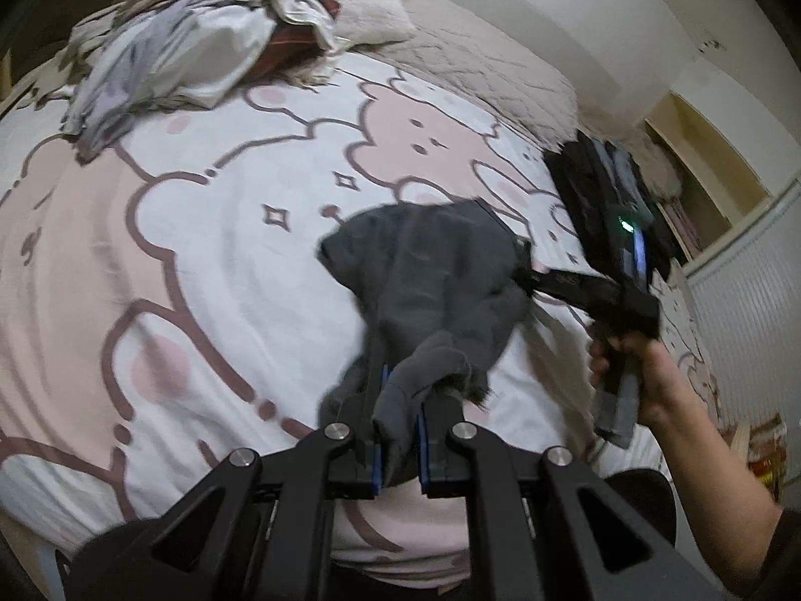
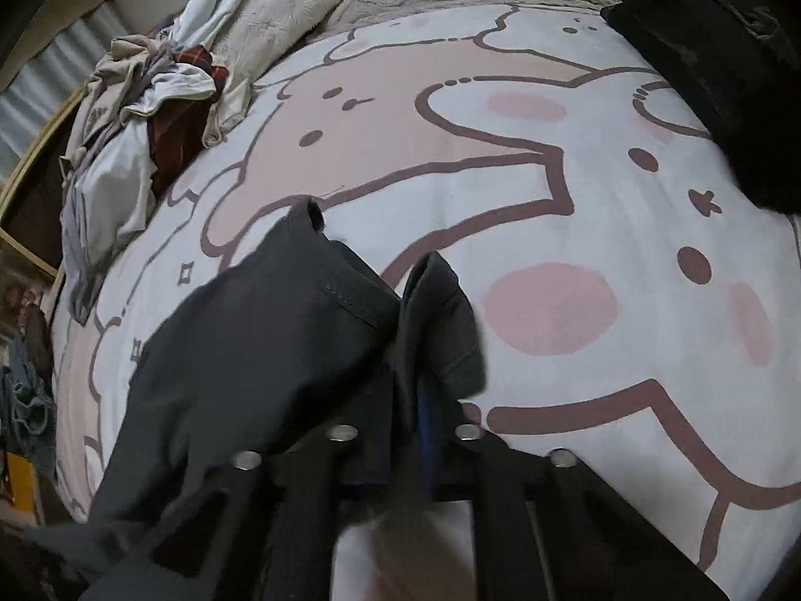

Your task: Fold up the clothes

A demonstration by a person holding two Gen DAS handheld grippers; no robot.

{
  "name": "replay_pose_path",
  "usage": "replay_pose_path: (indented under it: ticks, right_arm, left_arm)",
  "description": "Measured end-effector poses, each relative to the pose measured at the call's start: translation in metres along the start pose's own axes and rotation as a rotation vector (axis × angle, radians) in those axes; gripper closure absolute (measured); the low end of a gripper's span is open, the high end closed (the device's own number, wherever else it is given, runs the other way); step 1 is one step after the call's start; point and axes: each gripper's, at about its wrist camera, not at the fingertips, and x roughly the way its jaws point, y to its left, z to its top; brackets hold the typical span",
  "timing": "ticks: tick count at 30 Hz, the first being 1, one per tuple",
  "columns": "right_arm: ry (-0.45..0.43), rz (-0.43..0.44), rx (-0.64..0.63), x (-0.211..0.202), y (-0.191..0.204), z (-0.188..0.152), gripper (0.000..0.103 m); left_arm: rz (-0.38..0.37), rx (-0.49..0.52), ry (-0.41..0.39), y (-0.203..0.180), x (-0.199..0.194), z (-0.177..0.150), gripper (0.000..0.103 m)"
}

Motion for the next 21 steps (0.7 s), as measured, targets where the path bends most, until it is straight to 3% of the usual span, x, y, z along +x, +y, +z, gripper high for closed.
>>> replay_pose_path:
  ticks: [4, 8, 15, 19, 21]
  right_arm:
    - [-0.12, -0.011, -0.004, -0.051, -0.007, -0.002, 0.098]
    - [-0.257, 0.034, 0.079, -0.12, -0.027, -0.007, 0.098]
    - [-0.522, 0.048, 0.158, -0.254, -0.054, -0.04, 0.098]
    - [-0.506, -0.057, 0.129, -0.28, -0.065, -0.05, 0.098]
    - [-0.448, -0.1, 0.111, -0.267, -0.067, -0.055, 0.098]
  left_arm:
    - [0.017, 0.006, -0.026, 0.007, -0.004, 0.016, 0.093]
    - [0.014, 0.058, -0.037, 0.0, -0.003, 0.03, 0.093]
    - [-0.076, 0.188, -0.115, -0.047, -0.019, 0.062, 0.093]
    - [-0.044, 0.213, -0.134, -0.052, -0.021, 0.074, 0.093]
    - [0.006, 0.197, -0.14, -0.041, -0.02, 0.078, 0.093]
